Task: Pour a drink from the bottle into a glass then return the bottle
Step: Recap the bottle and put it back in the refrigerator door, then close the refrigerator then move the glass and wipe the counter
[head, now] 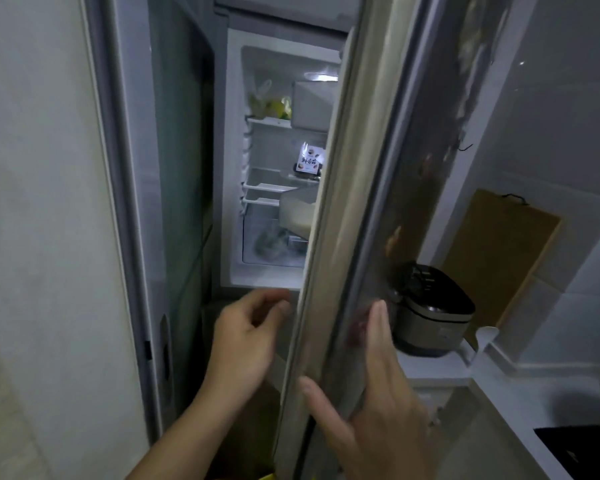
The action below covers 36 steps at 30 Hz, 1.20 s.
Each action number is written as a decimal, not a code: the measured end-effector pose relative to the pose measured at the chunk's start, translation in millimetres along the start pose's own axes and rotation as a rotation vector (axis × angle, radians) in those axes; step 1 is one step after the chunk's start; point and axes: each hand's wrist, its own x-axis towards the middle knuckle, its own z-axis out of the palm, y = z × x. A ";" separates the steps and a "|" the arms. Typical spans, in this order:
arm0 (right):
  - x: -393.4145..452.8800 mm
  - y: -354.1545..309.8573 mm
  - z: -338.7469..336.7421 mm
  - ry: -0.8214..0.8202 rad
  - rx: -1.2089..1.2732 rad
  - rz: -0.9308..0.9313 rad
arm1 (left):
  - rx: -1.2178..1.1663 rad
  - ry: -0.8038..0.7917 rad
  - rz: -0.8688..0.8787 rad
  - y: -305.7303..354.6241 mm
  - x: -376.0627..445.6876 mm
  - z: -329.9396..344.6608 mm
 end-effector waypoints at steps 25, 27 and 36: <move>202.6 209.2 81.7 -0.320 -0.287 -0.211 | 0.941 0.531 0.015 -66.7 107.9 36.6; 208.7 213.8 88.7 -0.323 -0.269 -0.201 | 1.030 0.483 0.011 -72.3 117.3 36.5; 222.3 230.5 109.9 -0.410 -0.289 -0.277 | 1.406 0.147 0.236 -81.2 161.0 67.4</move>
